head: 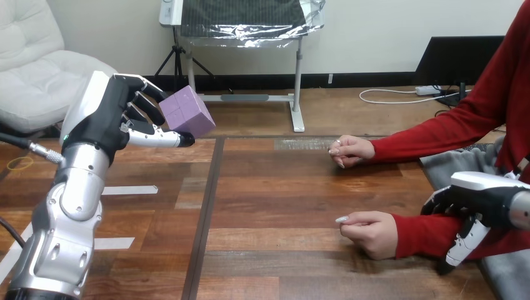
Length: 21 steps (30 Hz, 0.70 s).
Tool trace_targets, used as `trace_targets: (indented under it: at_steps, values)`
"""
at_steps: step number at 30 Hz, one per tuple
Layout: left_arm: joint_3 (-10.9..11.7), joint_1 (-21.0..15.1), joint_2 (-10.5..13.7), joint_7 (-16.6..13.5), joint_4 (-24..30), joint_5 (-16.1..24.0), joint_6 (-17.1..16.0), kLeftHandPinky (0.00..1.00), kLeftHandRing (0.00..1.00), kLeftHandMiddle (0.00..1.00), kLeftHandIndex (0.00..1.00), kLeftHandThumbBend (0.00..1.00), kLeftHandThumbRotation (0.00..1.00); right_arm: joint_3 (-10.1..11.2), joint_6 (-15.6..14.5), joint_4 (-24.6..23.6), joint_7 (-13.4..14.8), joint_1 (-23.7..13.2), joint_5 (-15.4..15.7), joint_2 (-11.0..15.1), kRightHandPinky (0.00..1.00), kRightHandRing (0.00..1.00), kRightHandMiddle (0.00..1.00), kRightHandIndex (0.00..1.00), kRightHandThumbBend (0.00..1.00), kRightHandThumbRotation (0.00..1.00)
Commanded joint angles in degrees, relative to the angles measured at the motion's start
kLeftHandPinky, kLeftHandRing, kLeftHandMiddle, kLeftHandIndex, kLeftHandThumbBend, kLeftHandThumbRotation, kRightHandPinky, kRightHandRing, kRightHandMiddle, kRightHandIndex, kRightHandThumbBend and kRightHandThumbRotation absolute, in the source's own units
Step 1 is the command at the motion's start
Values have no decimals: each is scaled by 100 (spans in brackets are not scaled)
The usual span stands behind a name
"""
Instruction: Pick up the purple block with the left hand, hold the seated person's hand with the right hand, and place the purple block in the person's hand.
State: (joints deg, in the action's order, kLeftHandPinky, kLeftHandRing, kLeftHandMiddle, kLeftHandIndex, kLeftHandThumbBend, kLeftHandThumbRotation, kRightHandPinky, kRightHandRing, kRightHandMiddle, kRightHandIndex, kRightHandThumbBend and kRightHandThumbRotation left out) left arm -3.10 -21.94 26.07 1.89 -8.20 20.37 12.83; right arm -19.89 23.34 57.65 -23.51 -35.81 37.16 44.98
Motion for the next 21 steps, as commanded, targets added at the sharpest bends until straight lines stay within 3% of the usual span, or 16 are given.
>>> trace_targets:
  at_steps: [1,7,21]
  values:
    - [198,-247,66,-37,229,-20,-53,27,35,41,43,75,0,-156,-134,184,33,-402,80,-205,65,78,82,80,100,22]
    - [212,-255,74,-35,221,-44,-79,27,35,41,43,74,0,-259,-145,212,148,-364,117,-271,63,78,83,80,100,23]
    - [240,-264,71,-9,214,-49,-141,28,35,41,42,75,0,-393,43,237,382,-269,107,-384,43,60,68,73,100,18]
